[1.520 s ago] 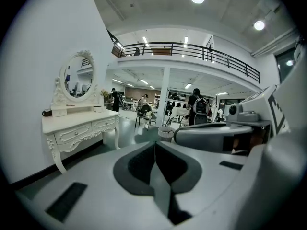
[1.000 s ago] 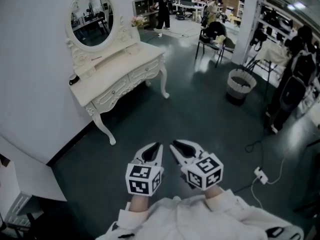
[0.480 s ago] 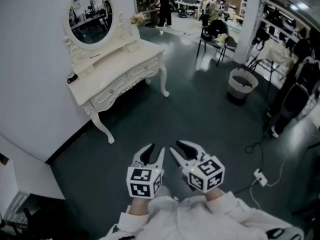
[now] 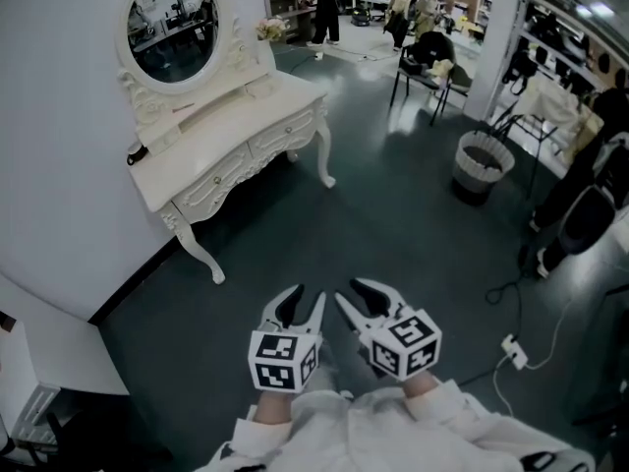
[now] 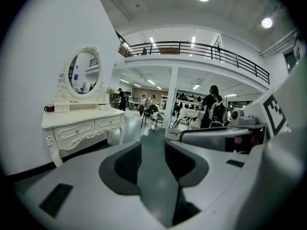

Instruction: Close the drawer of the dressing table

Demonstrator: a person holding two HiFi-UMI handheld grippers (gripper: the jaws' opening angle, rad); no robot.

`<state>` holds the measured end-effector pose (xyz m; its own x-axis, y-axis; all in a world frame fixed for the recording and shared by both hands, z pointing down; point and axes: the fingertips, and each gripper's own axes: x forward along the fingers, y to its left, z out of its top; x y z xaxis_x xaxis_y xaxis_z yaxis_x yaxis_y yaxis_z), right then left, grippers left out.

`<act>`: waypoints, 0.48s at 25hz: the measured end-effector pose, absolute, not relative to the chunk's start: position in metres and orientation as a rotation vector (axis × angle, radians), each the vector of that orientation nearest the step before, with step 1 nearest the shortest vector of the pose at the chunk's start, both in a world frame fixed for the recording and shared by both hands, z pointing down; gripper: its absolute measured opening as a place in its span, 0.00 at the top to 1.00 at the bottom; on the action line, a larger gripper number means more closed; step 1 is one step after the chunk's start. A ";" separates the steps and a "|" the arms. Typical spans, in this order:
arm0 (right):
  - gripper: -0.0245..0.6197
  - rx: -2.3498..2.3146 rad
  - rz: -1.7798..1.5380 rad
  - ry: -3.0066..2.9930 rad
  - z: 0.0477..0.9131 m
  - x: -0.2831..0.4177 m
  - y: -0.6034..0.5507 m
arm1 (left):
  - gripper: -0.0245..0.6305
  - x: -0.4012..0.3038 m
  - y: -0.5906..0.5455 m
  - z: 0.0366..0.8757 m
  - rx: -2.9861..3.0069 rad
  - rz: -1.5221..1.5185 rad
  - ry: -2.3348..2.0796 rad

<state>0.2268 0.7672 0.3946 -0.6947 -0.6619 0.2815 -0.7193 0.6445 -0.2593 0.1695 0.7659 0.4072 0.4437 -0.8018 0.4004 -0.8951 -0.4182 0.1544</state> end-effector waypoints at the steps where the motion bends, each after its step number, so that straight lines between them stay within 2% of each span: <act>1: 0.78 1.145 0.533 -2.696 0.396 0.224 0.759 | 0.76 0.167 0.756 0.408 2.358 0.377 -1.437; 12: 0.78 1.282 0.529 -2.657 0.383 0.200 0.626 | 0.76 0.132 0.622 0.396 2.426 0.412 -1.353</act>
<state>0.2005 0.6255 0.3827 -0.6258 -0.7288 0.2779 -0.7796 0.5742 -0.2499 0.1323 0.6216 0.3957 0.5064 -0.7617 0.4042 -0.8577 -0.4931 0.1455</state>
